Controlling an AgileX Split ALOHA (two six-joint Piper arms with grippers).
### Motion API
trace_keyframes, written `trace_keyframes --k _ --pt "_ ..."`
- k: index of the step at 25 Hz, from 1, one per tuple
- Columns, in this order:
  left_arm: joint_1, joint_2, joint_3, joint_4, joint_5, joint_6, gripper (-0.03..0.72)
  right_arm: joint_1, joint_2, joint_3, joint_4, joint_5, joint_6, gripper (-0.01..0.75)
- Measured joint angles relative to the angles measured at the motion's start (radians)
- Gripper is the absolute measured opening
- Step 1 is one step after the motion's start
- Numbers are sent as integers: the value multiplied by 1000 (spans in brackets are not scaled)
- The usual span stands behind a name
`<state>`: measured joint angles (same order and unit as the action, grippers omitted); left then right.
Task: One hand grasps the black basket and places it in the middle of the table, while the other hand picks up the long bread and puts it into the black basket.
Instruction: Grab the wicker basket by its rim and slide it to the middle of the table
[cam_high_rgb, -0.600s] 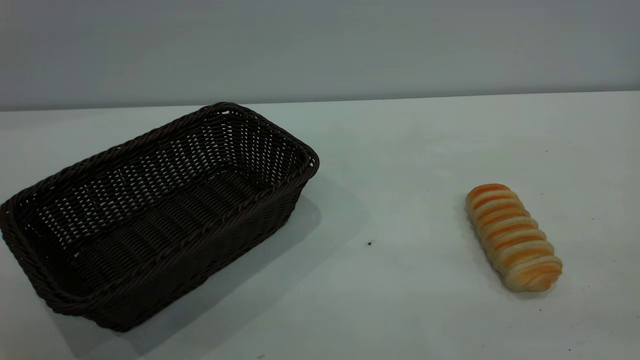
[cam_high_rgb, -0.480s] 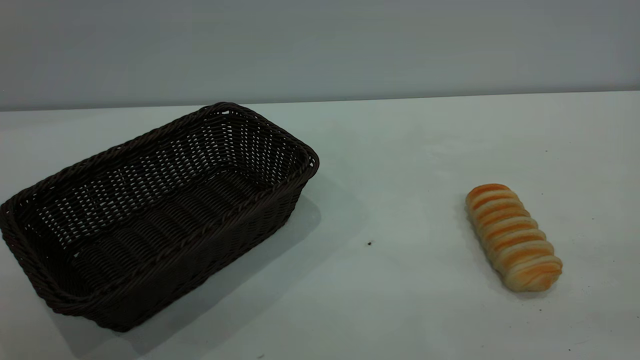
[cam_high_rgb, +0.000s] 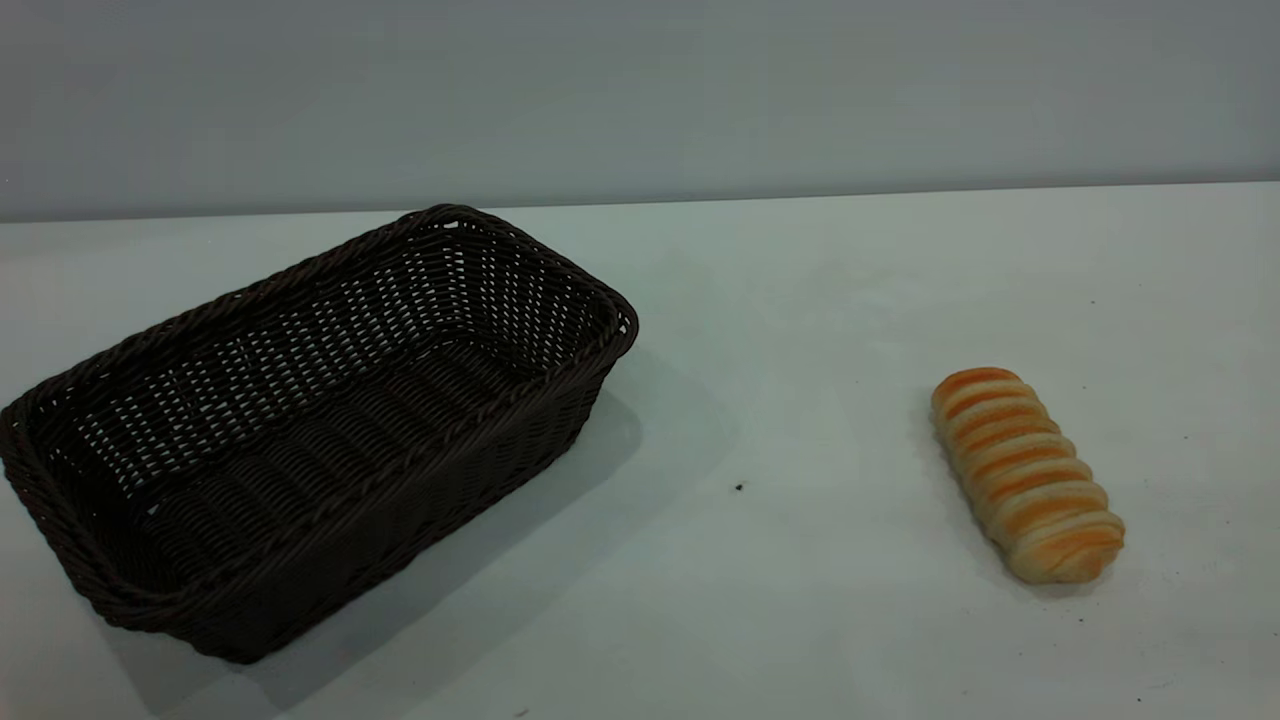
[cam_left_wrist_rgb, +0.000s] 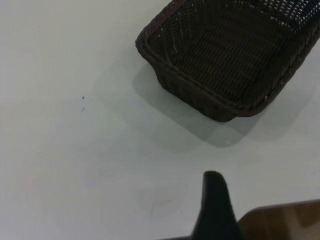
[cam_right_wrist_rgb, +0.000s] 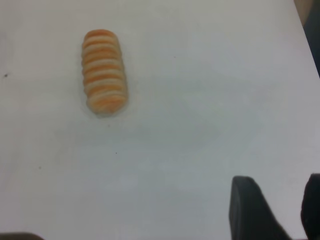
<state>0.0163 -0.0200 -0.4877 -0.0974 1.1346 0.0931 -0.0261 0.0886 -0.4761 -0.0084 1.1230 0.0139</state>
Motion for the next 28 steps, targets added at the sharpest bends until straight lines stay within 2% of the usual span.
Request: trace_keyframes --k 15,25,28 --pt "0 0 0 0 0 0 586 0 0 0 0 0 0 238" --pt "-95 0 0 -23 0 -3 586 0 0 0 0 0 0 238" --pt "-132 0 0 -23 0 -4 586 23 0 0 8 -1 0 238"
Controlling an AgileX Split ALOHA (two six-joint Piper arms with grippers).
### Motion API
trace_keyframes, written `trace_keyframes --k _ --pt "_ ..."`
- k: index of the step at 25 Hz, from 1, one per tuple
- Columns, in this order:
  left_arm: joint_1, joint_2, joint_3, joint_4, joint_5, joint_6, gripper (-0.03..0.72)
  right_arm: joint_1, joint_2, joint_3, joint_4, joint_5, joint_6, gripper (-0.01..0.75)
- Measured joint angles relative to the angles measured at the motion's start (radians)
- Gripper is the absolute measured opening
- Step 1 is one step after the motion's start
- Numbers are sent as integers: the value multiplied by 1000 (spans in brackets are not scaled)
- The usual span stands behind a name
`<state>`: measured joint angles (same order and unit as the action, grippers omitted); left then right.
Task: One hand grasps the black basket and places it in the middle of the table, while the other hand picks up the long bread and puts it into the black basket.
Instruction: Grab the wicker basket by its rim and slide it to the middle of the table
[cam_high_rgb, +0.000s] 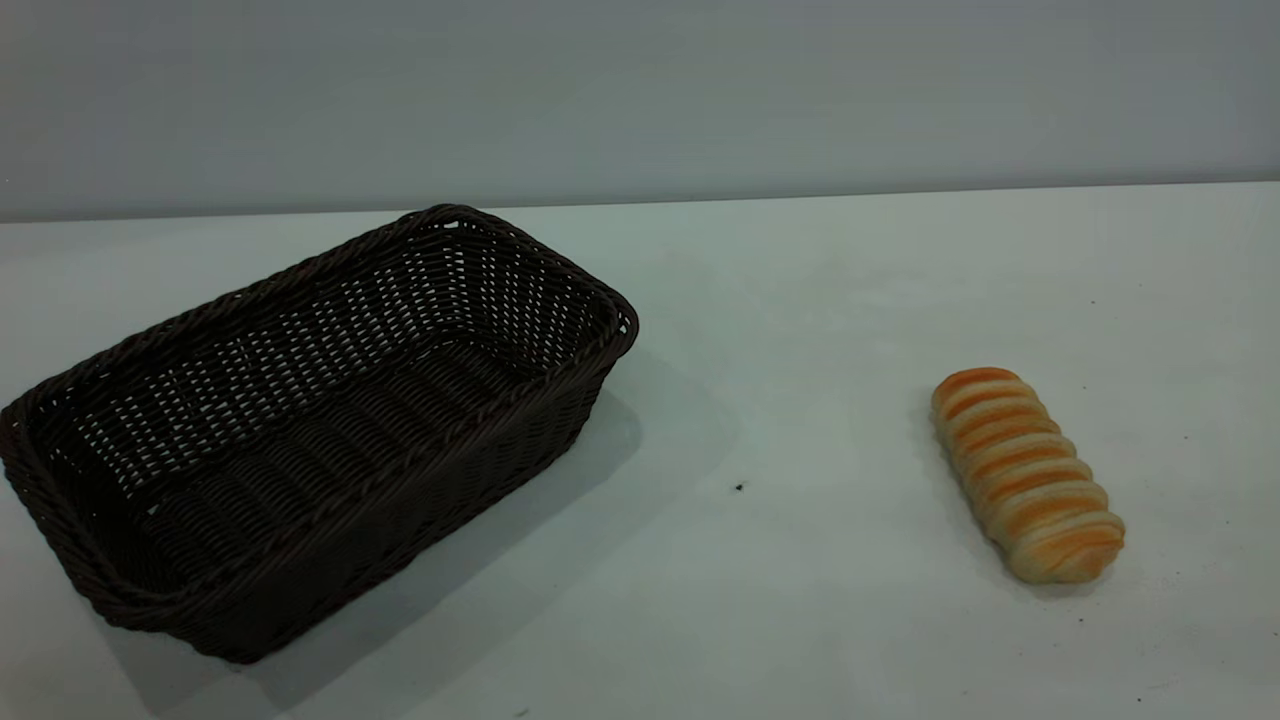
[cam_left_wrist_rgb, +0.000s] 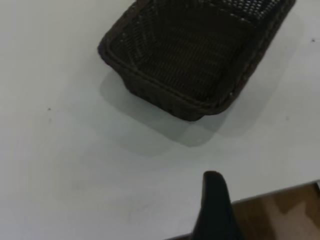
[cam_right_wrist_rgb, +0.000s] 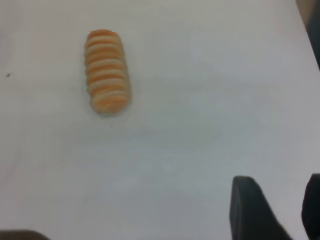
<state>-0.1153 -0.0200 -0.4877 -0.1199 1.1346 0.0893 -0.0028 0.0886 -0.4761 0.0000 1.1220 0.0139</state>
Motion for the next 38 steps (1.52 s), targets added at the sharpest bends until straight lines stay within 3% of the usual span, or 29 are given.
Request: trace_keyframes --k 4,7,11,14,18,20,26,38 --pt "-50 6 -10 6 -20 -35 585 48 0 0 19 0 0 238" --pt "-52 49 -30 27 -106 -174 585 114 1 -3 29 -6 0 239" --pt "-52 193 -31 50 -222 -375 585 208 65 -26 -23 -50 0 240" --pt "-52 369 -31 76 -263 -415 585 244 150 -48 -85 -87 0 255" --pt "-52 580 -31 85 -327 -422 585 254 260 -80 -138 -138 0 314" --pt "-52 811 -47 85 -414 -452 585 254 299 -95 -145 -162 0 357" --pt "-52 1224 -140 85 -479 -539 585 254 331 -108 -147 -199 0 466" --pt "-52 1665 -317 90 -524 -607 585 277 331 -108 -135 -199 0 487"
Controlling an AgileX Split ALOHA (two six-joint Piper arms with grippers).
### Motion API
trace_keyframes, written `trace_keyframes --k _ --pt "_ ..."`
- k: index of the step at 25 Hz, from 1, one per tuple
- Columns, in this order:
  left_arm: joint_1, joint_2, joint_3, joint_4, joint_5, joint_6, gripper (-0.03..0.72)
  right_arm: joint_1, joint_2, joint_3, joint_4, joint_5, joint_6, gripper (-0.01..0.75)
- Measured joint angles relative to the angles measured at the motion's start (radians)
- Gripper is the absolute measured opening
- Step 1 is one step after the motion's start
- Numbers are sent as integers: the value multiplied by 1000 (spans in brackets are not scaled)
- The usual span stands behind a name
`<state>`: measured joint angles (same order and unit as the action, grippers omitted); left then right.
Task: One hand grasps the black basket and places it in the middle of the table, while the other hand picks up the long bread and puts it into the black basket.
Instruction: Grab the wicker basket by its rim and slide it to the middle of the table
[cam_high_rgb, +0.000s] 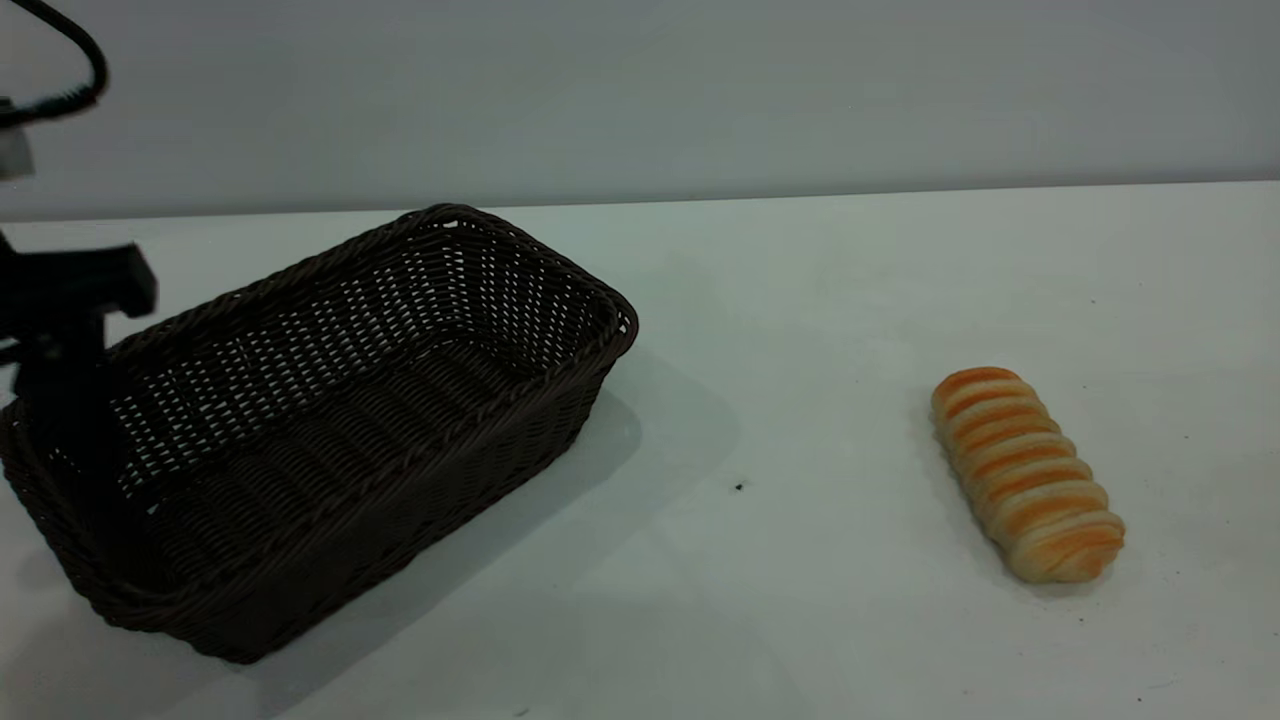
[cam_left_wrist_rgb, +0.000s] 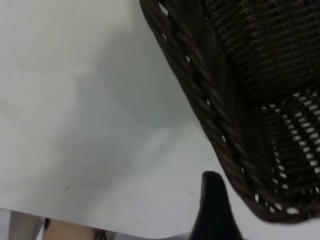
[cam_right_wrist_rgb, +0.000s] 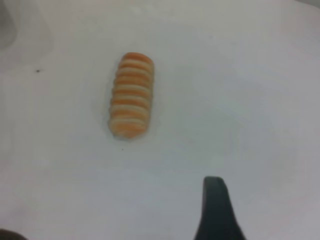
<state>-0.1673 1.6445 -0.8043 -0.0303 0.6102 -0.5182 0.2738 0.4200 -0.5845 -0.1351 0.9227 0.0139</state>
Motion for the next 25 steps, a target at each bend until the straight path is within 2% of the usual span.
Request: trace_keyframes --k 10,25 --pt "0 79 -14 200 -11 -249 585 53 0 0 -2 1 0 488" --pt "0 195 -20 222 -147 -280 585 68 0 0 -25 1 20 489"
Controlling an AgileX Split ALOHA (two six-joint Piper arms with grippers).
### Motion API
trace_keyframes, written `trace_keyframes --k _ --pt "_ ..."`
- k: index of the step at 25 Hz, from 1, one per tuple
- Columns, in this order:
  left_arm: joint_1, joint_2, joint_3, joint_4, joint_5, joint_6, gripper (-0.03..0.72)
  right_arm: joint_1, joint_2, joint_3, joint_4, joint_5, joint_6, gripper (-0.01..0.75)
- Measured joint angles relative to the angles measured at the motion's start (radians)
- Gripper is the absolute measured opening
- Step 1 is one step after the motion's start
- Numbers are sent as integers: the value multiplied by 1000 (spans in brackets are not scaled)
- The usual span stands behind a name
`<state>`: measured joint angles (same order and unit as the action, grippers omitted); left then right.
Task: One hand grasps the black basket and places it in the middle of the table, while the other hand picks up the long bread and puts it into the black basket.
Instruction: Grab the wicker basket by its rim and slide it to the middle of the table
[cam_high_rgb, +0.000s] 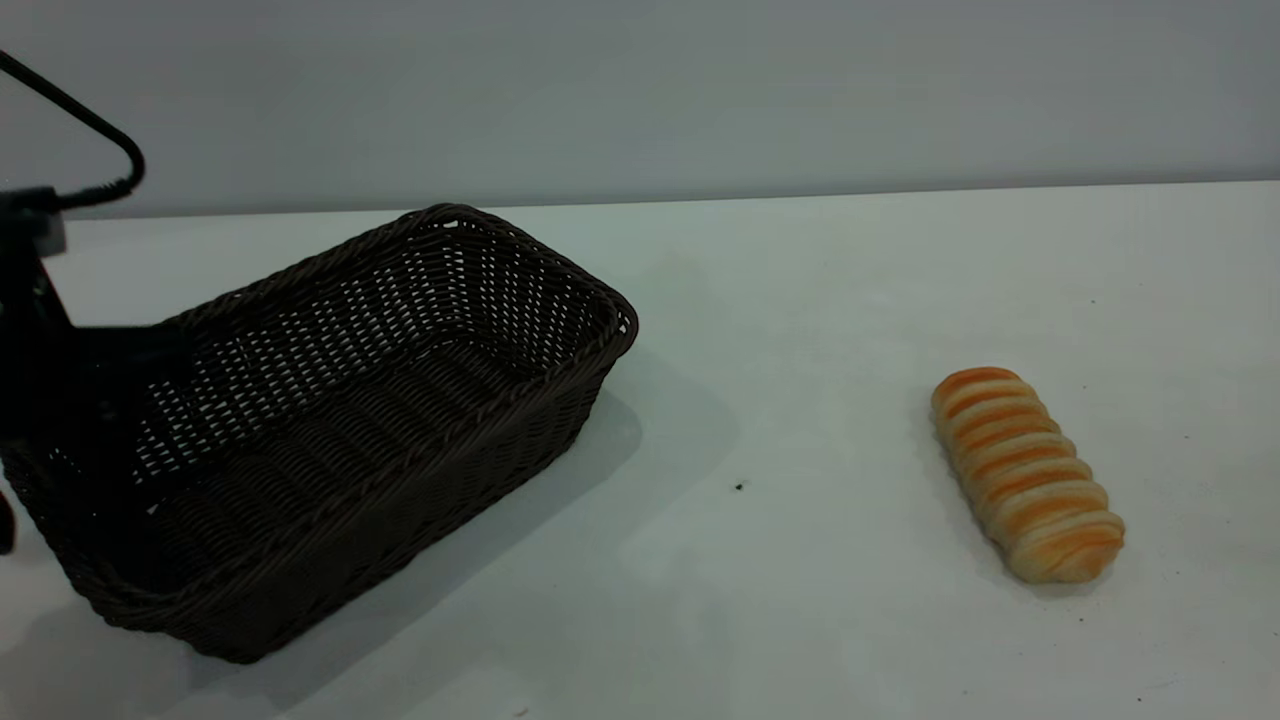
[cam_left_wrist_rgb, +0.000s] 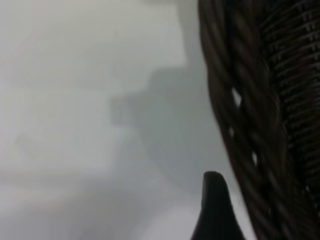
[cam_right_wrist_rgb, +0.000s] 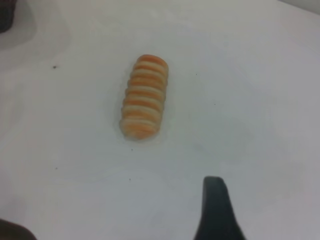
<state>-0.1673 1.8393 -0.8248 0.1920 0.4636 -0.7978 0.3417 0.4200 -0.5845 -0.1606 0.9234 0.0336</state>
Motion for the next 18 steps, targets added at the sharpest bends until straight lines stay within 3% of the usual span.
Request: trace_keyframes --k 8,10,13,16,18 --pt "0 109 0 -33 -133 -8 563 0 0 0 -1 0 3 489" --pt "0 112 0 -33 -149 -5 475 0 0 0 -2 0 3 489" --pt "2 112 -2 -53 -185 12 238 0 0 0 -4 0 3 489" --pt "4 109 -10 -66 -219 79 159 0 0 0 -6 -1 4 489" --pt "3 105 -10 -72 -219 101 156 0 0 0 -9 -2 6 489"
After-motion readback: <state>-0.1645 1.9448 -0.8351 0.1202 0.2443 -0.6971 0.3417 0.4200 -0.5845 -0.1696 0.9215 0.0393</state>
